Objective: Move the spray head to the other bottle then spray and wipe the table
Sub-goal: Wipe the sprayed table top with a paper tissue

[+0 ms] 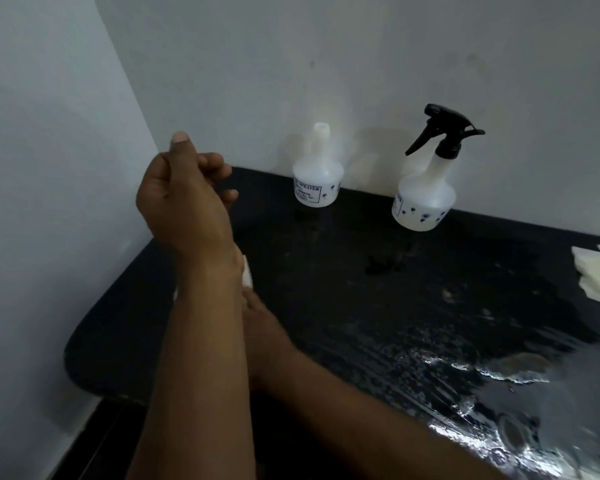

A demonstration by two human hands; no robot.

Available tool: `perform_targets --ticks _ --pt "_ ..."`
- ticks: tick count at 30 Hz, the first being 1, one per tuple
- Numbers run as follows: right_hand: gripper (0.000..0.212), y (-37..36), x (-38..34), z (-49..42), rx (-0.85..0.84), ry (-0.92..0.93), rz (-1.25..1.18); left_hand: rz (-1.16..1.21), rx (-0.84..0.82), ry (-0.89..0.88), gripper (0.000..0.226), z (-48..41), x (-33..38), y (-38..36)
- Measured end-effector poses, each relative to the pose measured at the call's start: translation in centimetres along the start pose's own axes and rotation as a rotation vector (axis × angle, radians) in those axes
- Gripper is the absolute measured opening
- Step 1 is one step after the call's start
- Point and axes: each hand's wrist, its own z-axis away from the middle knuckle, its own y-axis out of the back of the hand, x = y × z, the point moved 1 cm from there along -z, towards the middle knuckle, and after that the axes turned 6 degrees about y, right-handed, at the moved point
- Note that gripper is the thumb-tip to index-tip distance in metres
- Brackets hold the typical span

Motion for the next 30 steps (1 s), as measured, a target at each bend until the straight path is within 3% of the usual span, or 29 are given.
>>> perform_targets --ticks 6,8,11,13,14,16,18,22,24,27,30 --pt "0.079 2.0 11.9 12.6 0.087 -0.447 0.086 0.046 -0.004 0.054 0.035 0.0 0.4 0.2" --pt "0.097 3.6 16.5 19.6 -0.033 -0.623 0.13 0.067 -0.015 0.067 0.035 0.2 0.5 -0.1" --pt "0.119 5.8 21.5 28.5 -0.356 -0.876 0.175 0.085 -0.015 0.065 0.036 0.4 0.6 -0.5" --pt "0.118 7.0 22.7 31.5 -0.447 -0.926 0.178 0.085 -0.015 0.059 0.036 0.5 0.6 -0.6" --pt "0.106 7.4 23.0 32.1 -0.427 -0.909 0.168 0.086 -0.019 0.058 0.036 0.5 0.6 -0.7" --pt "0.093 7.8 23.4 30.8 -0.171 -0.856 0.144 0.083 -0.027 0.057 0.036 0.5 0.5 -0.8" --pt "0.094 7.5 23.8 28.7 0.087 -0.928 0.089 0.07 -0.02 0.051 0.036 0.5 0.5 -0.7" --pt "0.108 4.9 22.7 25.5 0.025 -1.159 0.004 0.068 -0.014 0.046 0.036 0.2 0.6 -0.4" --pt "0.11 4.0 20.0 23.7 0.098 -1.091 -0.012 0.082 -0.006 0.055 0.036 0.0 0.5 -0.4" --pt "0.105 2.0 11.3 19.3 0.084 -0.714 -0.001 0.096 -0.022 0.079 0.035 0.4 0.5 -1.1" --pt "0.087 -1.1 1.0 14.9 0.124 -0.317 0.037 0.078 -0.051 0.06 0.036 1.0 0.5 -1.7"
